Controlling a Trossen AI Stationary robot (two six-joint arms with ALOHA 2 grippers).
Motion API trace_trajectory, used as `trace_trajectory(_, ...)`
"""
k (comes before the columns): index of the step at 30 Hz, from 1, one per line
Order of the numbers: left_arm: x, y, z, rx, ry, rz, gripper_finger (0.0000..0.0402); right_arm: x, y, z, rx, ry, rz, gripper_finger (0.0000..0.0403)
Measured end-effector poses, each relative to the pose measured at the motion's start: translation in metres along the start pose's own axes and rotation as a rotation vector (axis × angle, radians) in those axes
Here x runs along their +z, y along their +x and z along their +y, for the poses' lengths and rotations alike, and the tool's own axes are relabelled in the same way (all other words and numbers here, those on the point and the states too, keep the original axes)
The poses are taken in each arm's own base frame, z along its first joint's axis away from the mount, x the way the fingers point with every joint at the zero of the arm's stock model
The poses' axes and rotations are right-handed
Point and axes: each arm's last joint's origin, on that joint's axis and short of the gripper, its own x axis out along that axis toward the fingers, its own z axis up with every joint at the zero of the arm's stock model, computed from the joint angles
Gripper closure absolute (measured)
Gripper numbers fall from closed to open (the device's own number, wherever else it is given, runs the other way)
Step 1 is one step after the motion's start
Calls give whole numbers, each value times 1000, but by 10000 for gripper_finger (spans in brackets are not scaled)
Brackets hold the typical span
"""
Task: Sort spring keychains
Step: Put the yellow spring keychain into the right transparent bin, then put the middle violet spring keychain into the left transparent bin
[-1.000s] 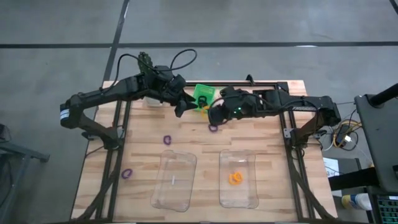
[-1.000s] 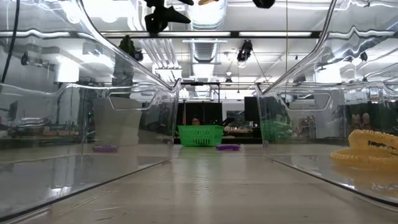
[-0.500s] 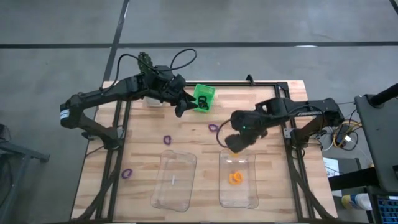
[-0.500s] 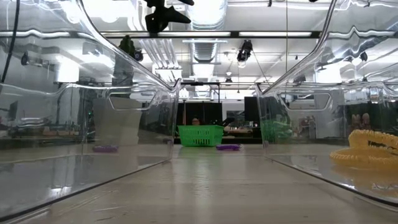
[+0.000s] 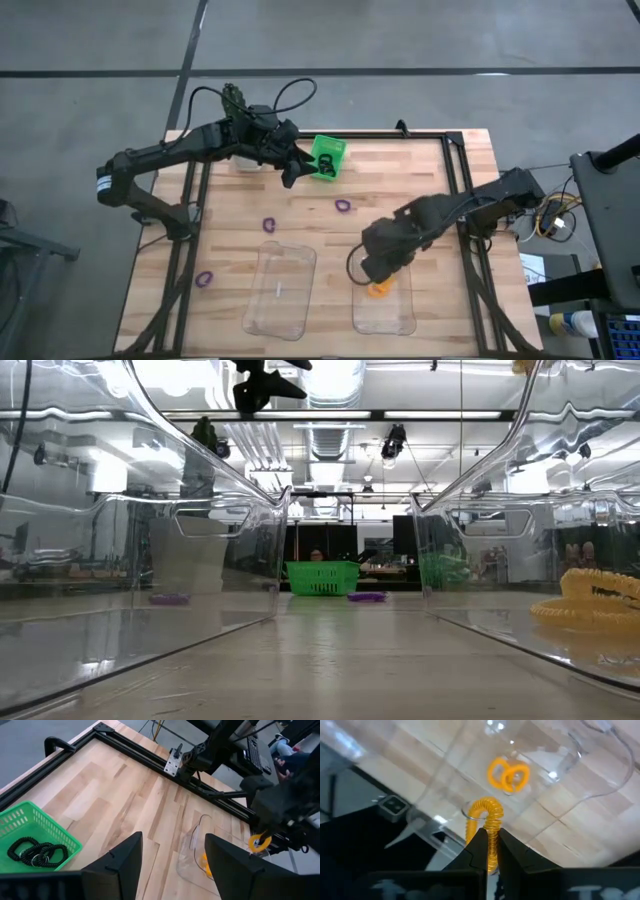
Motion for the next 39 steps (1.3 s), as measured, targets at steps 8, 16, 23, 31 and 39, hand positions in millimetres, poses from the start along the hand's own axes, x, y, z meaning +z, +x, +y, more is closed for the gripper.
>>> trace_trajectory(8, 0, 0, 1, 10, -2, 2, 195, 2, 31, 4, -96, 1, 34, 383)
trace_trajectory(16, -1, 0, 1, 13, -2, 7, 195, 9, 63, 2, -194, 11, 56, 383)
trace_trajectory(23, -1, 0, 1, 15, -2, 4, 195, 17, 98, 0, -278, -28, 96, 383)
trace_trajectory(31, -2, 0, 1, 19, -5, 11, 195, 21, 122, -5, -341, 9, 129, 378)
trace_trajectory(39, -2, 0, 2, 24, -11, 16, 195, 20, 118, -4, -315, -11, 127, 275)
